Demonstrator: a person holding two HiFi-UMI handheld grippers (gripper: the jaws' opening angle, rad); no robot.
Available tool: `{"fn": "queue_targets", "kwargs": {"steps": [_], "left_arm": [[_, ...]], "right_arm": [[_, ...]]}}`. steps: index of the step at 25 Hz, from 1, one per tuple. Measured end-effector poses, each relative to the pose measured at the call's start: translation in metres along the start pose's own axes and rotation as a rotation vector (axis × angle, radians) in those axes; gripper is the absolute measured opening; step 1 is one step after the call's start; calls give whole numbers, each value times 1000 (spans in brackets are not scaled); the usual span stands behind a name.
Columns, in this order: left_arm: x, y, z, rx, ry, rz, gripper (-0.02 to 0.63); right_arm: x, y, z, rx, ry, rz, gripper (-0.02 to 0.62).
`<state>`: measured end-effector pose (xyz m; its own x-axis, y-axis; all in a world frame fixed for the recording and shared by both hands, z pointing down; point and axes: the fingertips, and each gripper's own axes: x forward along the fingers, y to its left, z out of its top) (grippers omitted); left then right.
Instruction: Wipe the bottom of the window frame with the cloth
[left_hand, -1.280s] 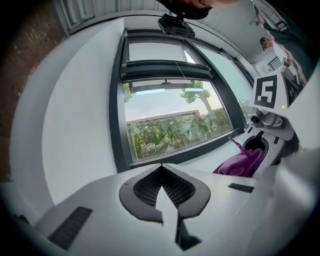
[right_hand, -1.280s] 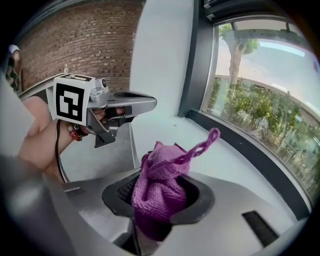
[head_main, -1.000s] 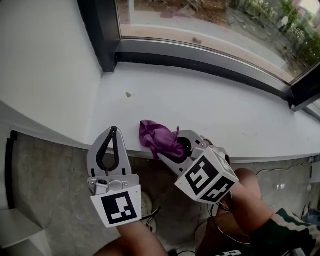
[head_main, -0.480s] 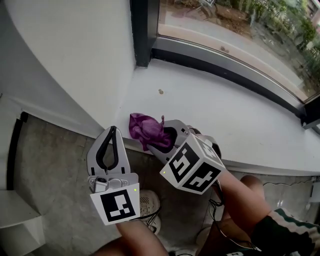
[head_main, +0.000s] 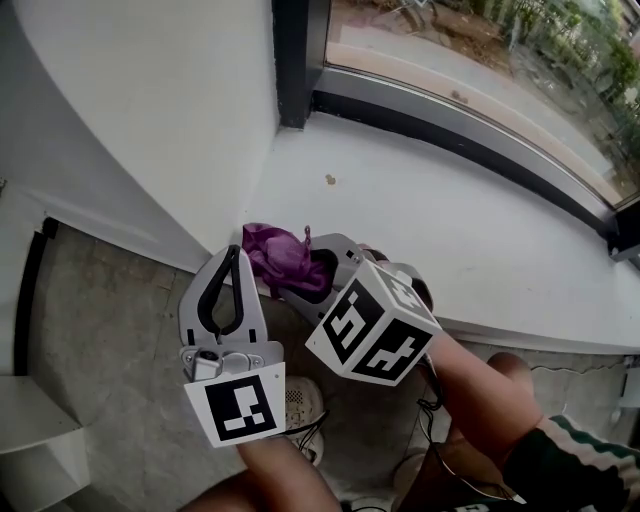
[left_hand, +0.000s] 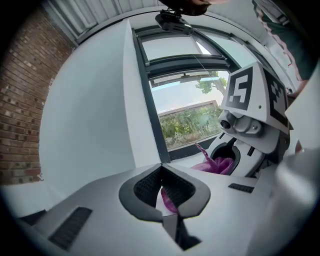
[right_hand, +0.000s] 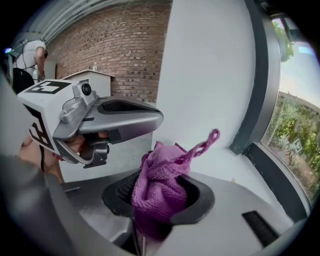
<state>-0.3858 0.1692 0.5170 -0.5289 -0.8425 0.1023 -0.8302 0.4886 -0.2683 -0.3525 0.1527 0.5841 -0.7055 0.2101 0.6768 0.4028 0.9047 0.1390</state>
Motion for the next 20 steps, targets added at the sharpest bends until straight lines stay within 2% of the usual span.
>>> {"fn": "queue_targets", "kwargs": {"steps": [9,20], "left_arm": [[12,-6,9,-2,-18,-18,3],[39,-11,27,-23,-52,-36,3]], "right_arm": [[1,-10,2,8,-10,3,147],[16,-79,3,-21,18,-108,147]]}}
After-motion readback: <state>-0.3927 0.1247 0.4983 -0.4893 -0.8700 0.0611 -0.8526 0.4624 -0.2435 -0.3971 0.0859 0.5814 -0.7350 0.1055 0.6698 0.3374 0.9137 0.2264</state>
